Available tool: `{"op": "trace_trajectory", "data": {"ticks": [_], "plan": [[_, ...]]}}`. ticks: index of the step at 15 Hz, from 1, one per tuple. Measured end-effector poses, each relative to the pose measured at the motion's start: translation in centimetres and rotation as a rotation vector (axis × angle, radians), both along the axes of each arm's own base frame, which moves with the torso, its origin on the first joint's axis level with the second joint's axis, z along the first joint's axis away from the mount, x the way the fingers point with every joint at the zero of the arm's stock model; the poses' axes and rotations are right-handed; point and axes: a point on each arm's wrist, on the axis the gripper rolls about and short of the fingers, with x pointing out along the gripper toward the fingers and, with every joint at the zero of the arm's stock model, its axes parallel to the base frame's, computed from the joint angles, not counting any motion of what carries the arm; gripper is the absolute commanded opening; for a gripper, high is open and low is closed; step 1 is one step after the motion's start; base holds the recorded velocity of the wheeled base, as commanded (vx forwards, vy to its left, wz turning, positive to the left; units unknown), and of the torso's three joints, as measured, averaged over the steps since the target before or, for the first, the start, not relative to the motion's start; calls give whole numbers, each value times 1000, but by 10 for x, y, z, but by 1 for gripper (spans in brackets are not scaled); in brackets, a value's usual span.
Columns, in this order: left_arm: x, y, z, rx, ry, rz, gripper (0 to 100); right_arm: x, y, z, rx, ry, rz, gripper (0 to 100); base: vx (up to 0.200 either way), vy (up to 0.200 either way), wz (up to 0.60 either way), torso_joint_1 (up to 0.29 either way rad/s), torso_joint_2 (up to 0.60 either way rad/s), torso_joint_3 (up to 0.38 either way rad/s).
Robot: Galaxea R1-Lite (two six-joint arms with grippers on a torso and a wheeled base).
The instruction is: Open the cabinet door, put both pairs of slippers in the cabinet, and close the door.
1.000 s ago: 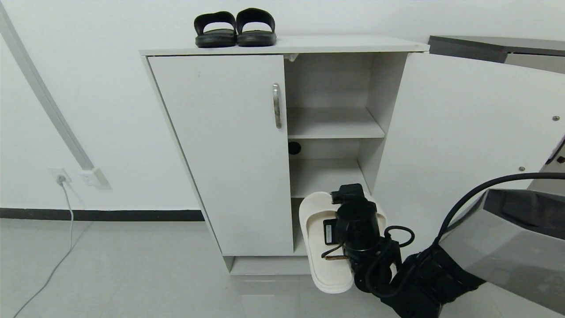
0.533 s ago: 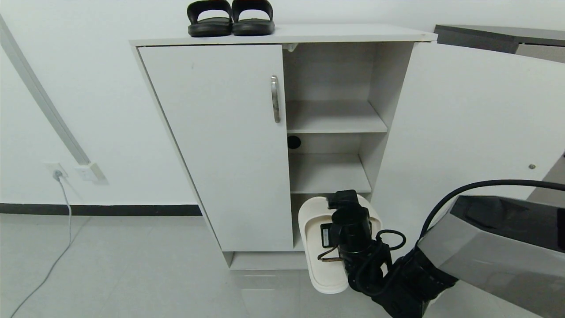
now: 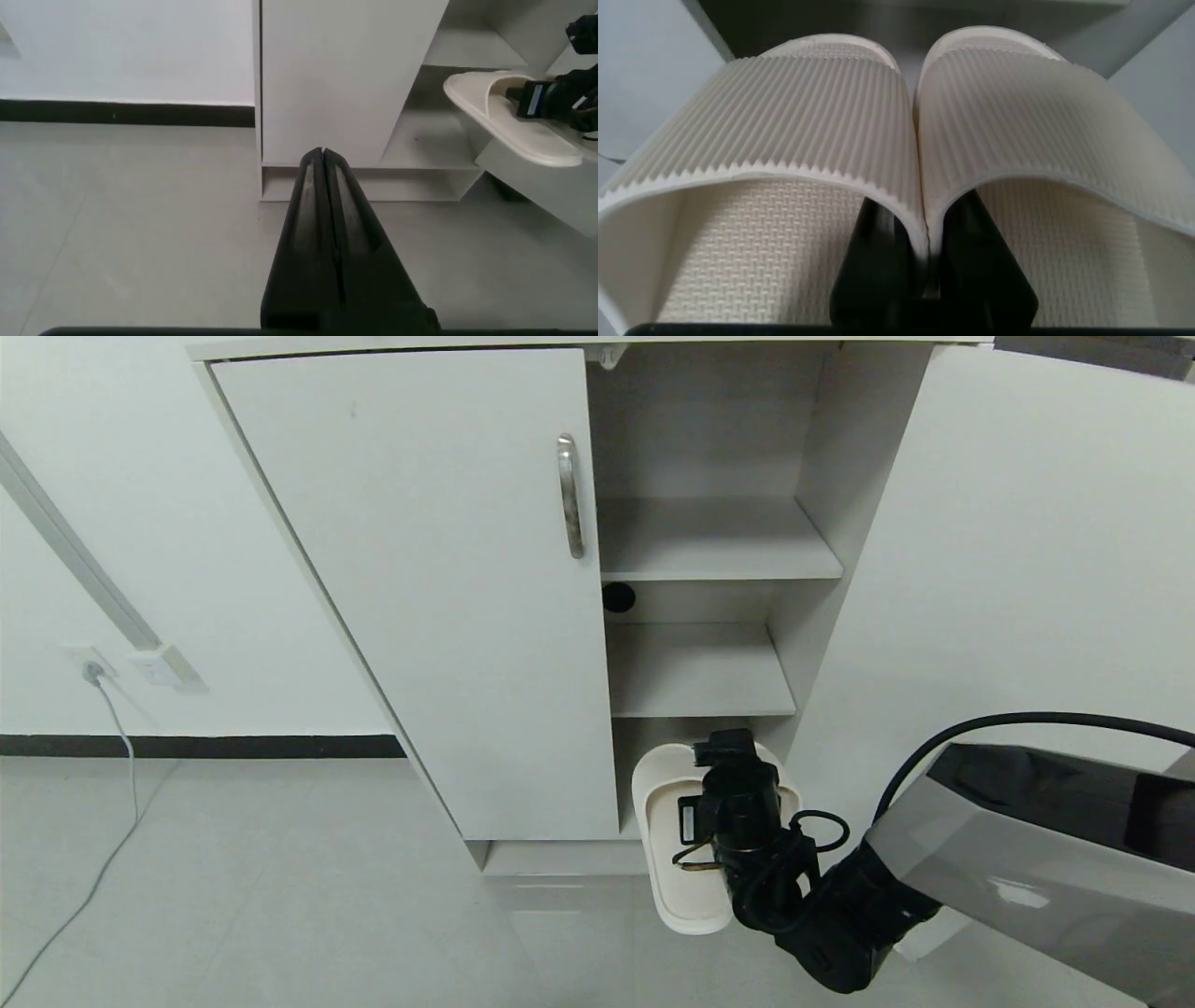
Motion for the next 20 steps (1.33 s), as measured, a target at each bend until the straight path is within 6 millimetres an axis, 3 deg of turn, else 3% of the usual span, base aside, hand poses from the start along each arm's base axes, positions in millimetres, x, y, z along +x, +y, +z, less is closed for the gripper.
{"op": "trace_trajectory", "data": {"ticks": [6, 14, 20], "plan": [[0, 0, 0, 0, 0, 0, 0, 16, -4, 5, 60, -134, -23, 0, 0, 0, 0, 1, 0, -13], [0, 0, 0, -1, 0, 0, 0, 22, -8, 4, 35, -161, -35, 0, 0, 0, 0, 0, 0, 0], [0, 0, 0, -2, 1, 0, 0, 22, -9, 5, 30, -168, -35, 0, 200, 0, 0, 2, 5, 1]]}}
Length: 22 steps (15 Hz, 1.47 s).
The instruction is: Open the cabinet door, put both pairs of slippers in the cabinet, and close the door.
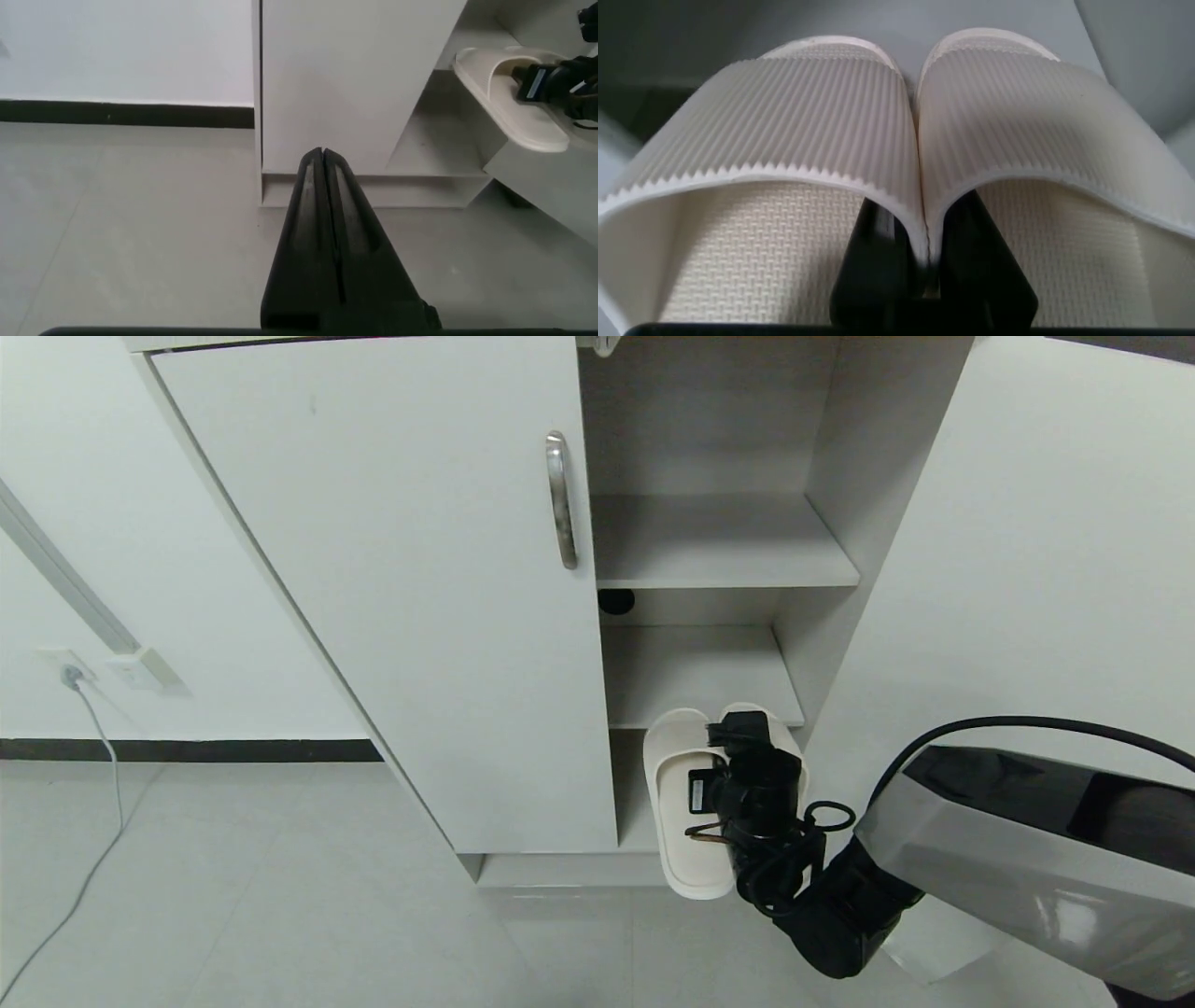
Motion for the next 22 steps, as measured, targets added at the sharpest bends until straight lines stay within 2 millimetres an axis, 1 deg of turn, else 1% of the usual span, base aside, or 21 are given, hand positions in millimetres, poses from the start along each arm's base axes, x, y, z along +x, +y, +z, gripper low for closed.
{"op": "trace_trajectory", "data": {"ticks": [4, 7, 10, 12, 13, 14, 18, 20, 22], "plan": [[0, 0, 0, 0, 0, 1, 0, 0, 0, 1, -1, -6, 1, 0, 200, 0, 0, 4, 6, 0], [0, 0, 0, -1, -1, 1, 0, 2, -2, 0, -5, -6, 23, 0, 0, 0, 0, 0, 0, 0], [0, 0, 0, -2, 0, 1, 0, 4, -3, -5, -8, 0, 44, 0, 0, 0, 0, 0, 0, 0], [0, 0, 0, -2, 0, 1, 0, 9, -4, -8, -7, -1, 42, 0, 0, 0, 0, 0, 0, 0], [0, 0, 0, -1, -1, 1, 0, 13, -4, -7, -3, -9, 38, 0, 0, 0, 0, 0, 0, 0], [0, 0, 0, -1, 0, 2, 0, 26, -4, -6, -4, -31, 22, 0, 0, 0, 0, 0, 0, 0], [0, 0, 0, -2, -1, 1, 0, 53, 2, -8, -32, -34, 22, 0, 0, 0, 0, 0, 0, 0], [0, 0, 0, -1, 0, 2, 0, 66, 4, -2, -38, -27, 14, 0, 0, 0, 0, 0, 0, 0], [0, 0, 0, -2, -1, 4, 0, 80, 5, 10, -31, -38, 10, 0, 0, 0, 0, 0, 0, 0]]}}
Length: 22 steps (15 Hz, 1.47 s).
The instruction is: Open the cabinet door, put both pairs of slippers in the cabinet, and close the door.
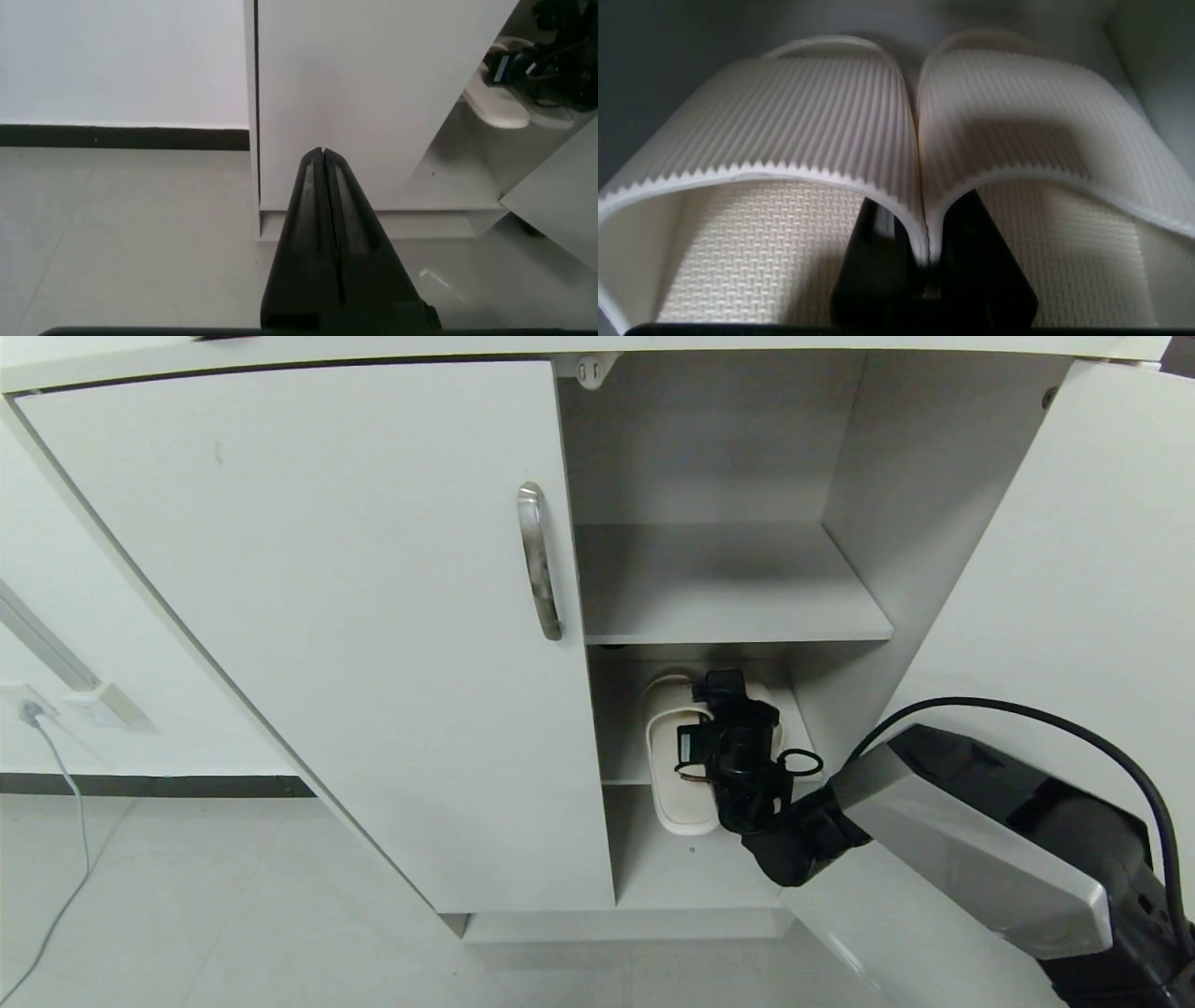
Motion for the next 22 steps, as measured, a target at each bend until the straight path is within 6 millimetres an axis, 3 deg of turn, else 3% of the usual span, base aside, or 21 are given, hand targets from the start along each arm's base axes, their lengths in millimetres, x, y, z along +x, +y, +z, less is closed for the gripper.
{"op": "trace_trajectory", "data": {"ticks": [4, 9, 10, 17, 20, 22], "plan": [[0, 0, 0, -1, 0, 2, 0, 21, 2, 14, 15, -22, -14, 0, 0, 0, 0, 0, 0, 0], [0, 0, 0, -1, 0, 2, 0, 31, 1, 10, 15, -23, -12, 0, 0, 0, 0, 0, 0, 0], [0, 0, 0, -1, 1, 2, 0, 31, 1, 9, 15, -22, -10, 100, 0, 0, 0, 0, 0, 0], [0, 0, 0, -1, 0, 2, 0, 22, -1, 2, -10, 15, -4, 100, 0, 0, 0, 0, 0, 0], [0, 0, 0, -1, 0, 3, 0, -3, -2, 12, -5, 6, 16, 100, 0, 0, 0, 0, 0, 0], [0, 0, 0, -1, 0, 2, 0, -30, -3, 18, -14, 18, 46, 100, 0, 0, 0, 0, 0, 0]]}}
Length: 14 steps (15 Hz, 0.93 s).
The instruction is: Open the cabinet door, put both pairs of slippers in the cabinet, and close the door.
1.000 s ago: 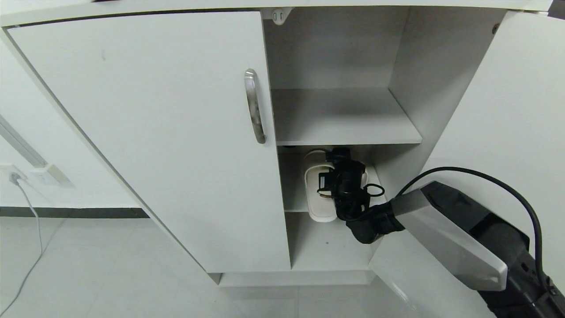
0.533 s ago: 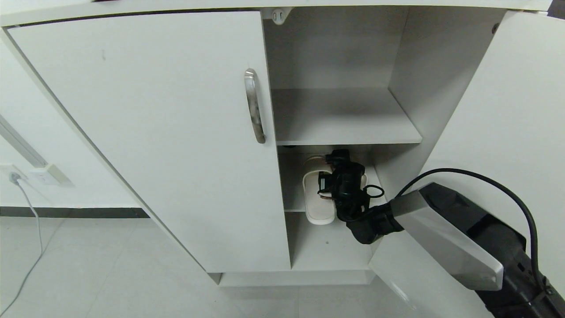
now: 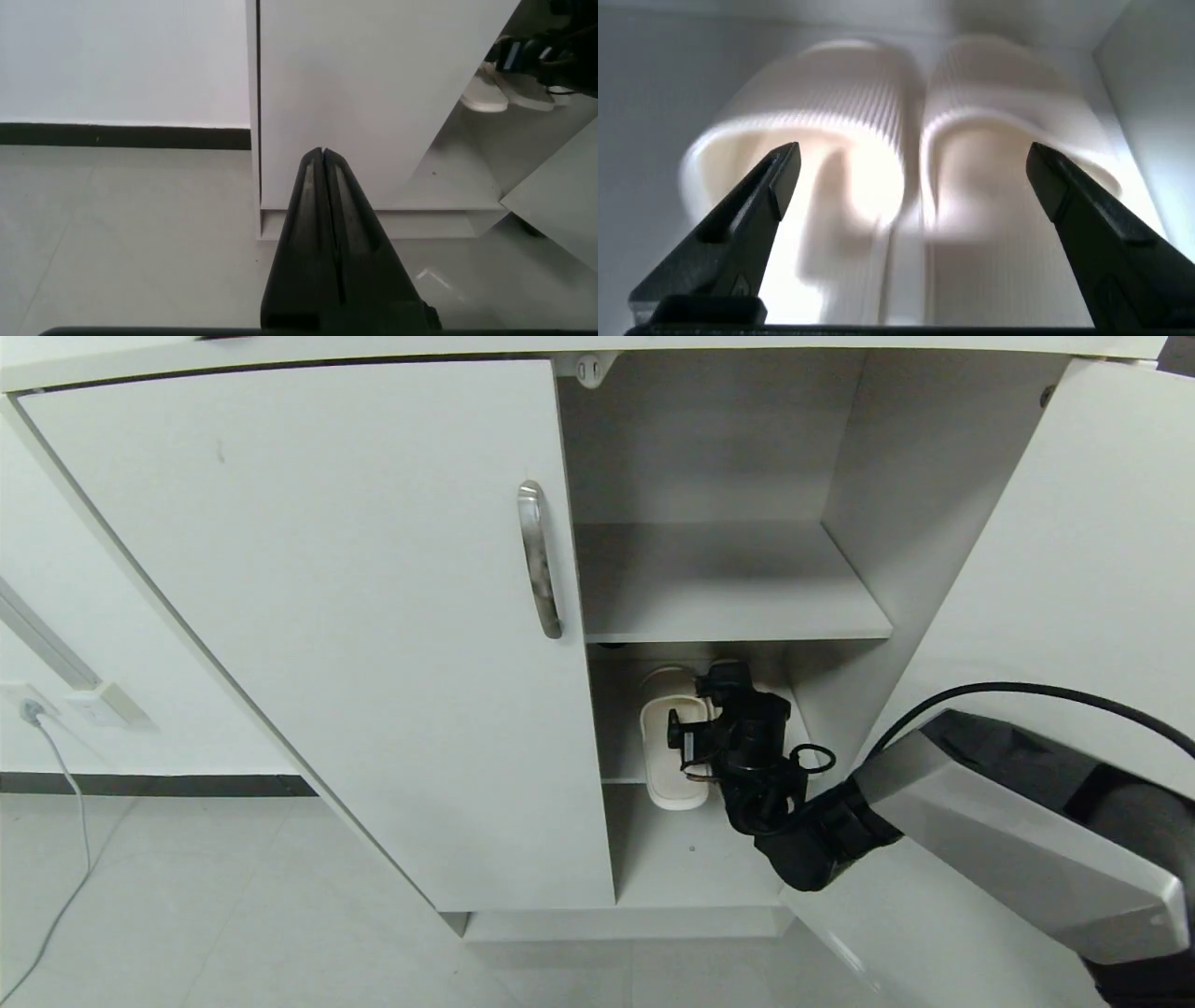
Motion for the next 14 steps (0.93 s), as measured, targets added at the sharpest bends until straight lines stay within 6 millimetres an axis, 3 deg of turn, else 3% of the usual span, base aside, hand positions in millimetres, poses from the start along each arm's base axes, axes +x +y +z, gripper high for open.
{"op": "trace_trajectory", "data": {"ticks": [7, 12, 14], "plan": [[0, 0, 0, 0, 0, 0, 0, -100, -15, 4, -11, 13, 122, 100, 0, 0, 0, 0, 0, 0], [0, 0, 0, 0, 0, 0, 0, -119, -14, 7, -14, 15, 161, 100, 0, 0, 0, 0, 0, 0], [0, 0, 0, 0, 0, 0, 0, -120, -13, 9, -12, 13, 164, 100, -200, 0, 0, 2, 2, 2]]}}
